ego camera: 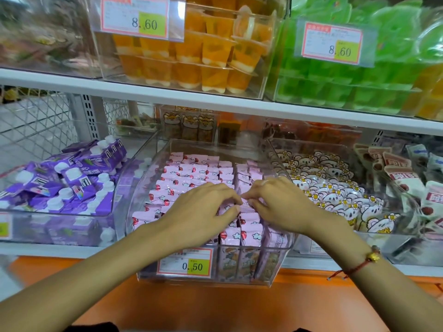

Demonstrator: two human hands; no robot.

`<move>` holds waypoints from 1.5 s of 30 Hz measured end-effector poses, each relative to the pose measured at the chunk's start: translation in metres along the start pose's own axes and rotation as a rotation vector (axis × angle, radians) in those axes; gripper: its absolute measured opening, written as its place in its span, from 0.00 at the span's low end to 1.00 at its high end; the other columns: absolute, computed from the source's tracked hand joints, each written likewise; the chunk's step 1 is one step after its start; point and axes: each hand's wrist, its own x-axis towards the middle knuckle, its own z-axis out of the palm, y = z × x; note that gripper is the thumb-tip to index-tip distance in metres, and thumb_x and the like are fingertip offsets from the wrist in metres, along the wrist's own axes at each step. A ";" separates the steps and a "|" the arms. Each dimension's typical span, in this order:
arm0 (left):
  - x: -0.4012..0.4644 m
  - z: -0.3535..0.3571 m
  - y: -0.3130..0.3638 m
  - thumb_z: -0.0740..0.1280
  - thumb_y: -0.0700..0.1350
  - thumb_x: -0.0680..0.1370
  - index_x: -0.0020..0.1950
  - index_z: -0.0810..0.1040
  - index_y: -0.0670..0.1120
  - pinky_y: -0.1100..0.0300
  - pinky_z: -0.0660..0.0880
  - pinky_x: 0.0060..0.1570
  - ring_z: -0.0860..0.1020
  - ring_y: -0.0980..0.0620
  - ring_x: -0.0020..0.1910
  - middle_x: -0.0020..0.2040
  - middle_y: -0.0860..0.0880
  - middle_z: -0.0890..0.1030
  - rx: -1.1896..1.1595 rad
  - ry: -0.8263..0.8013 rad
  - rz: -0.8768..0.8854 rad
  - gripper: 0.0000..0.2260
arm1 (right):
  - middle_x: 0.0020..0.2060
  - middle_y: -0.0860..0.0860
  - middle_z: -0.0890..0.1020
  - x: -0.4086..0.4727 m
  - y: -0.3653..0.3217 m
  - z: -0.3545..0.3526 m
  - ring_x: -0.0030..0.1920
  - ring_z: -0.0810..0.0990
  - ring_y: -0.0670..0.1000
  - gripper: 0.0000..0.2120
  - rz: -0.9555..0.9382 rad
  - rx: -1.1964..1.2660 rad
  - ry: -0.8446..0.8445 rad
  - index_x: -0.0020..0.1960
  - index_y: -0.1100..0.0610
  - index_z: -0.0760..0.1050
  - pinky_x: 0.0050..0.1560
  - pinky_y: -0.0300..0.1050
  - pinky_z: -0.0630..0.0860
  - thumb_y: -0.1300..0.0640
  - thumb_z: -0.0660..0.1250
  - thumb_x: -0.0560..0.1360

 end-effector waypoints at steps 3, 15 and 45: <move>0.007 0.003 -0.003 0.58 0.52 0.80 0.61 0.73 0.55 0.59 0.66 0.46 0.68 0.56 0.58 0.59 0.58 0.74 0.072 0.031 -0.028 0.12 | 0.58 0.47 0.82 -0.001 0.000 -0.005 0.59 0.77 0.51 0.18 -0.002 0.054 -0.003 0.65 0.46 0.74 0.59 0.44 0.69 0.56 0.57 0.79; 0.012 0.017 -0.016 0.51 0.58 0.81 0.73 0.64 0.55 0.59 0.59 0.61 0.61 0.55 0.68 0.70 0.55 0.68 0.128 -0.123 0.003 0.21 | 0.59 0.50 0.77 0.036 0.014 -0.008 0.62 0.71 0.53 0.15 0.132 -0.150 -0.116 0.60 0.46 0.76 0.58 0.48 0.65 0.46 0.66 0.74; 0.005 -0.005 0.005 0.66 0.50 0.71 0.66 0.64 0.57 0.63 0.72 0.47 0.68 0.62 0.60 0.64 0.59 0.66 -0.218 0.354 0.047 0.25 | 0.48 0.54 0.79 -0.010 -0.008 -0.018 0.42 0.78 0.45 0.09 0.516 1.220 0.667 0.60 0.57 0.68 0.37 0.34 0.76 0.58 0.58 0.80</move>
